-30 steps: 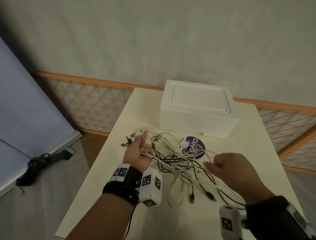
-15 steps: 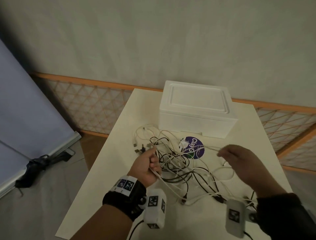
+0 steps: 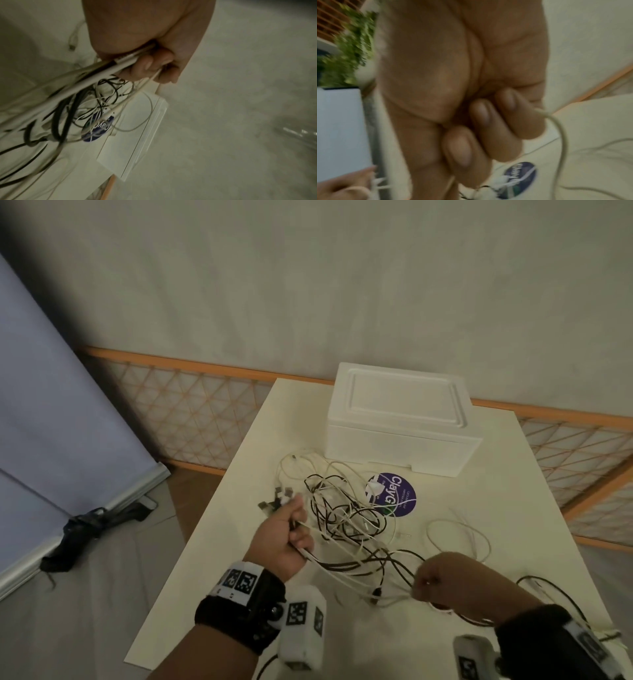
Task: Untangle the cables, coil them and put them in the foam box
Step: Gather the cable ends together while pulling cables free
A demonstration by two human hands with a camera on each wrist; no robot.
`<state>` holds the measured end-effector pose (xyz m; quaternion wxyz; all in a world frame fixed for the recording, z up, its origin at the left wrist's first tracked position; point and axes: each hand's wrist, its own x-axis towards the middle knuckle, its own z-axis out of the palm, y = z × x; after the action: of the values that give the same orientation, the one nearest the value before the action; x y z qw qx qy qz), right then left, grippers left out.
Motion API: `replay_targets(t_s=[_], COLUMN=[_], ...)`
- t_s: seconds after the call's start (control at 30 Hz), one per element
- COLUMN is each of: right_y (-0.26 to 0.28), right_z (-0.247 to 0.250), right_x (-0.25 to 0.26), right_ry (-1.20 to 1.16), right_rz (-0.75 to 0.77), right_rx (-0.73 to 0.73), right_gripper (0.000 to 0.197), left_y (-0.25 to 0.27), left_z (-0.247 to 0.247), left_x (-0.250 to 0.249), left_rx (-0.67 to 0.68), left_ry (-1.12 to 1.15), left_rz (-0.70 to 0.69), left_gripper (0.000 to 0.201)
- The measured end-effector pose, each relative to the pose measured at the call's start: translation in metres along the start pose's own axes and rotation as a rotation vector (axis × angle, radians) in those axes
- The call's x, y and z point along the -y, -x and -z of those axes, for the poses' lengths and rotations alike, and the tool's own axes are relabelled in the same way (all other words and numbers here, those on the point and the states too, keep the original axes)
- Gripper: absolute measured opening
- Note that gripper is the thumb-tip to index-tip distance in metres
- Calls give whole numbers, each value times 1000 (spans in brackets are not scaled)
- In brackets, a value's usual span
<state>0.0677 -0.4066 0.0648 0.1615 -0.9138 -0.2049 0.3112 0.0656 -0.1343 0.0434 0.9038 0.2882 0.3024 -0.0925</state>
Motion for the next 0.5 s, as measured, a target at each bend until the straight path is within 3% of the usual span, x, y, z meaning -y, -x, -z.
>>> replay_targets(t_s=[0.07,0.17,0.27,0.4,0.5], right_y=[7,21,42,62,60], right_z=[-5,1,18,28,21], right_x=[-28,-53,-73,-138,-184], right_ry=[51,34,71,130,140], right_rz=[-162,-322,-419,-504,-509], right_rx=[-5,-100,-236,-574,-619], right_gripper=[25,47,56,63,58], left_y=[-3,-6,-8,-10,-11], left_z=[9,18,24,36,44], left_x=[-6,-6,-11,-24,-26], left_rx=[-71,-154,-192,-193,-188], left_ry=[-1,-59,-54,-19,9], left_rz=[-11,-50,-92,-97,-128], left_gripper=[32,43,41,39,32])
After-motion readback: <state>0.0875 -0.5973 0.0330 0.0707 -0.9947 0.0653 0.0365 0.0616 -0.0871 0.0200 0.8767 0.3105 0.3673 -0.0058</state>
